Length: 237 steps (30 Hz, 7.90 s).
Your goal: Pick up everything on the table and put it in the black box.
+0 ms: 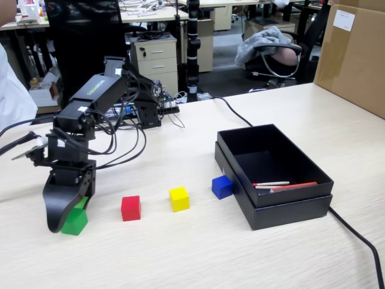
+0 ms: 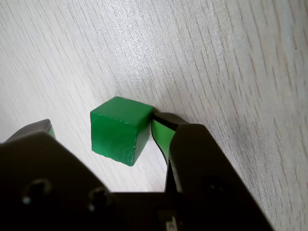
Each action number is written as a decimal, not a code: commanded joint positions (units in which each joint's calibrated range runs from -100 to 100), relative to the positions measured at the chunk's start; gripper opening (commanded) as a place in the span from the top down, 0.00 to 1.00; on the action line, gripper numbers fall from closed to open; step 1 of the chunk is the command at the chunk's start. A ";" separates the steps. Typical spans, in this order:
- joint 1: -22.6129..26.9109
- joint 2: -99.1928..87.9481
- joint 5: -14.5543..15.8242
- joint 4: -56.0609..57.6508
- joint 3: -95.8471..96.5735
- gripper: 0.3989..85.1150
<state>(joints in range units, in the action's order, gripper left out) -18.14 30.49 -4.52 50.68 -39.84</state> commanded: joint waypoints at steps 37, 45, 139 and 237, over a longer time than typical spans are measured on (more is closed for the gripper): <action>25.49 -71.97 3.32 2.07 32.95 0.92; 31.99 -53.84 5.67 6.99 17.63 0.92; 8.01 -43.62 2.83 4.31 22.98 0.46; 30.43 -1.28 8.94 25.65 -19.54 0.66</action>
<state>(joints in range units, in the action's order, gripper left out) 13.06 31.78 4.57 73.98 -55.18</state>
